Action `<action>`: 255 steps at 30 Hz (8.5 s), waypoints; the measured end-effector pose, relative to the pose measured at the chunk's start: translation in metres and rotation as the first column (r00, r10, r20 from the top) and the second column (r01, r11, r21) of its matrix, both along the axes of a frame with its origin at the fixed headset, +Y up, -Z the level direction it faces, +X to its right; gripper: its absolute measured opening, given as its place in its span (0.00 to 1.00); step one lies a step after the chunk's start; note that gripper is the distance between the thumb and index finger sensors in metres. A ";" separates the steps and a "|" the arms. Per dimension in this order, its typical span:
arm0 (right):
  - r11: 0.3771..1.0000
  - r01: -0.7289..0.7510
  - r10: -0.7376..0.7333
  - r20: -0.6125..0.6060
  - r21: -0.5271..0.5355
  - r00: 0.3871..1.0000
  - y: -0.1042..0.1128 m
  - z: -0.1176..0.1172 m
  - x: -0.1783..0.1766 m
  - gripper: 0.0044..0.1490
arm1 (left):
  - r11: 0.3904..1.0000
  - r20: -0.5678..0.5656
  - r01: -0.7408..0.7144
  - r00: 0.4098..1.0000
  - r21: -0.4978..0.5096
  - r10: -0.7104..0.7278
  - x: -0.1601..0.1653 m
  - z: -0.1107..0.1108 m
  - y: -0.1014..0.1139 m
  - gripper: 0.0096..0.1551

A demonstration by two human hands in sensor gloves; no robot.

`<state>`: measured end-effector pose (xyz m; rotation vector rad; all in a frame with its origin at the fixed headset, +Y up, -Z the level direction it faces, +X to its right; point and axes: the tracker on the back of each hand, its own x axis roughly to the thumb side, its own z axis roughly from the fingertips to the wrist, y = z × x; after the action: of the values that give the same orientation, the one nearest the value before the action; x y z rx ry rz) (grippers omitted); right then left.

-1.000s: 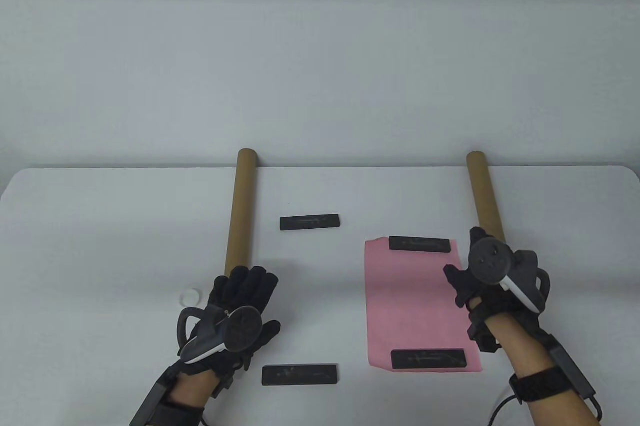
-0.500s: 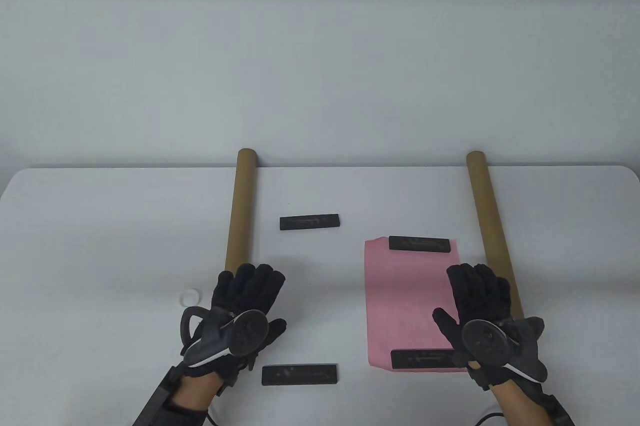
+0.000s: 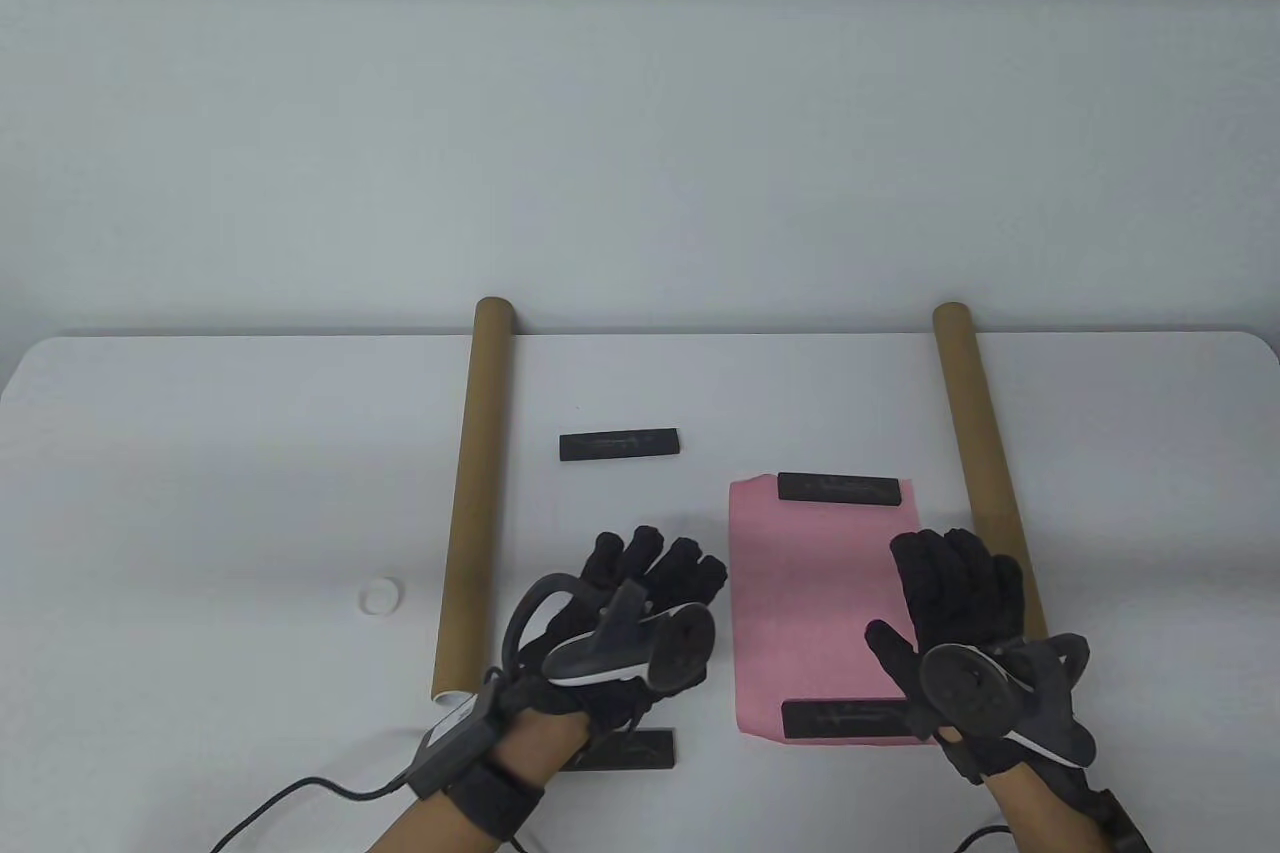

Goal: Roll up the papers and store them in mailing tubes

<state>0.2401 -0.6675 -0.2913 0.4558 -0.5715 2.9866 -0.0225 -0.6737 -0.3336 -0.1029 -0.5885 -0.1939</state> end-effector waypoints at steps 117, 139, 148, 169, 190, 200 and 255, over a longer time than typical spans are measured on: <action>0.740 -0.378 0.518 0.112 -0.556 0.848 -0.084 -0.259 -0.046 0.50 | 0.914 -0.192 -0.009 0.978 -0.405 -0.076 0.061 -0.113 -0.113 0.59; 0.783 -0.346 0.514 0.224 -0.518 0.828 -0.080 -0.301 -0.057 0.39 | 0.900 -0.215 -0.022 0.973 -0.435 -0.080 0.062 -0.114 -0.113 0.59; 0.770 -0.350 0.521 0.210 -0.533 0.827 -0.091 -0.306 -0.058 0.39 | 0.900 -0.213 -0.021 0.974 -0.436 -0.081 0.062 -0.114 -0.113 0.59; 0.814 -0.370 0.339 -0.150 -0.448 0.929 -0.012 -0.124 -0.010 0.43 | 0.877 -0.218 0.026 0.965 -0.481 -0.148 0.067 -0.116 -0.108 0.60; 0.913 -0.257 0.250 -0.061 -0.318 0.966 -0.041 -0.044 0.008 0.21 | 0.821 -0.372 -0.357 0.908 -0.445 0.194 0.025 -0.112 -0.064 0.48; 0.947 -0.196 0.185 -0.066 -0.255 0.981 -0.014 -0.020 -0.044 0.20 | 0.784 -0.153 -0.458 0.887 -0.419 0.436 -0.008 -0.051 0.004 0.57; 0.975 -0.219 0.204 -0.258 -0.028 0.944 -0.036 0.015 -0.099 0.26 | 0.967 -0.099 -0.256 0.962 -0.015 0.253 -0.046 0.037 -0.040 0.26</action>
<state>0.1407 -0.7033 -0.2761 0.9337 -0.4385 3.0592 -0.0689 -0.7138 -0.2962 -0.0621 -0.5027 0.0693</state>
